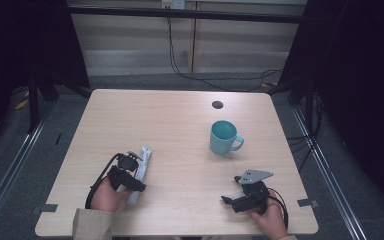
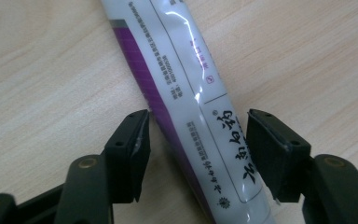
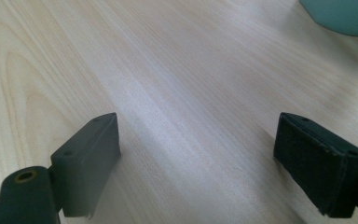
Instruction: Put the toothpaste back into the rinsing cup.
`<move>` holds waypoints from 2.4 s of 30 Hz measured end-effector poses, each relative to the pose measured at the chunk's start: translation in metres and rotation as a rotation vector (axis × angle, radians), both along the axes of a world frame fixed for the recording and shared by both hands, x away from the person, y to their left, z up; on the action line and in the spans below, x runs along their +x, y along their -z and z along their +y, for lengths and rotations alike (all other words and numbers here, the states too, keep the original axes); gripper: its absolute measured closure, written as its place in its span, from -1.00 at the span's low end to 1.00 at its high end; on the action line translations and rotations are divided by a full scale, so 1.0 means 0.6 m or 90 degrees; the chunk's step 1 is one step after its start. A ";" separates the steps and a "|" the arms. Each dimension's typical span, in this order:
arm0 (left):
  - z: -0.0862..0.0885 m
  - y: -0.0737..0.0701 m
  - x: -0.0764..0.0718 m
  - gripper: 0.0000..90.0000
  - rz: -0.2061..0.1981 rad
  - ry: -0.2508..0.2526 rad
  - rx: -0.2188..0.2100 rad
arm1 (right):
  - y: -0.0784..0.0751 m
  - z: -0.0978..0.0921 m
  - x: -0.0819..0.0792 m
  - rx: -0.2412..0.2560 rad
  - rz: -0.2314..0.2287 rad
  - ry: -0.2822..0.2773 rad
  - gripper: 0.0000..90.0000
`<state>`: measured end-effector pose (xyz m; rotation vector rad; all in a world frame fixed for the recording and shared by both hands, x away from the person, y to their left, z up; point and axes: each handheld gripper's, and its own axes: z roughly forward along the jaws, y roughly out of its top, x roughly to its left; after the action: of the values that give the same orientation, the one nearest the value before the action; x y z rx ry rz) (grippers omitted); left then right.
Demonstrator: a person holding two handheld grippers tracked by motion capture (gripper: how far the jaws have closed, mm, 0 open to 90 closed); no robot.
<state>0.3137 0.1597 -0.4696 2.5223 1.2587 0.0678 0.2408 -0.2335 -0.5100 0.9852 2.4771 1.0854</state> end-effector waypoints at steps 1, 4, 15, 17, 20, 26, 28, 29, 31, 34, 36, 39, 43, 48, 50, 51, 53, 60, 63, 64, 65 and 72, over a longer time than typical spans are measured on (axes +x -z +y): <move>-0.002 0.000 0.000 -0.08 0.000 -0.003 0.002 | 0.000 0.000 0.000 0.000 0.000 0.000 -0.70; -0.004 0.000 0.000 -0.07 -0.001 -0.006 0.005 | 0.000 0.000 0.000 0.000 0.000 0.000 -0.70; -0.010 -0.001 -0.006 0.13 -0.015 -0.002 0.046 | 0.000 0.000 0.000 0.000 0.000 0.000 -0.70; -0.009 -0.003 -0.006 0.24 -0.014 0.004 0.050 | 0.000 0.000 0.000 0.000 0.000 0.000 -0.70; -0.009 -0.004 -0.006 0.36 -0.012 0.017 0.049 | 0.000 0.000 0.000 0.000 0.000 0.000 -0.70; -0.011 -0.006 -0.007 0.58 -0.022 0.042 0.064 | 0.000 0.000 0.000 0.000 0.000 0.000 -0.70; -0.010 -0.007 -0.007 0.61 -0.029 0.053 0.068 | 0.000 0.000 0.000 0.000 0.000 0.000 -0.70; -0.009 -0.007 -0.007 0.62 -0.029 0.053 0.065 | 0.000 0.000 0.000 0.000 0.000 0.000 -0.70; -0.008 -0.007 -0.007 0.63 -0.033 0.052 0.062 | 0.000 0.000 0.000 0.000 0.000 0.000 -0.70; -0.004 -0.006 -0.007 0.64 -0.044 0.038 0.045 | 0.000 0.000 0.000 -0.001 0.000 0.001 -0.70; -0.002 -0.006 -0.006 0.65 -0.044 0.039 0.042 | 0.000 0.000 0.000 0.000 0.000 0.000 -0.70; 0.001 -0.005 -0.005 0.65 -0.047 0.038 0.031 | 0.000 0.000 0.000 0.000 0.000 0.001 -0.70; 0.004 -0.009 -0.005 0.66 -0.051 0.036 0.012 | 0.000 0.001 0.000 0.000 0.001 0.002 -0.70; 0.000 -0.014 -0.004 0.67 -0.050 0.046 0.006 | -0.001 0.002 0.001 0.008 0.009 0.020 -0.70; -0.001 -0.015 -0.004 0.67 -0.054 0.046 0.003 | -0.003 0.003 0.002 0.009 0.015 0.027 -0.69; -0.001 -0.017 -0.003 0.67 -0.053 0.049 0.000 | -0.004 0.003 0.005 0.011 0.020 0.027 -0.68; -0.004 -0.023 -0.004 0.67 -0.054 0.048 -0.010 | -0.007 0.005 0.009 0.026 0.036 0.029 -0.62; -0.011 -0.037 -0.005 0.67 -0.073 0.047 -0.031 | -0.021 0.016 0.023 0.096 0.058 0.038 -0.54; -0.012 -0.041 -0.005 0.68 -0.075 0.049 -0.039 | -0.027 0.025 0.030 0.130 0.072 0.038 -0.50; -0.013 -0.043 -0.005 0.68 -0.076 0.050 -0.051 | -0.030 0.028 0.033 0.142 0.077 0.037 -0.47; -0.013 -0.043 -0.005 0.68 -0.076 0.050 -0.051 | -0.030 0.028 0.033 0.142 0.077 0.037 -0.47; -0.022 -0.049 -0.005 0.68 -0.083 0.063 -0.075 | -0.050 0.045 0.051 0.216 0.117 0.036 -0.42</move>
<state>0.3104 0.1464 -0.4401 2.4321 1.0547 0.1296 0.2714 -0.2068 -0.4800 1.2950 2.4330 1.4908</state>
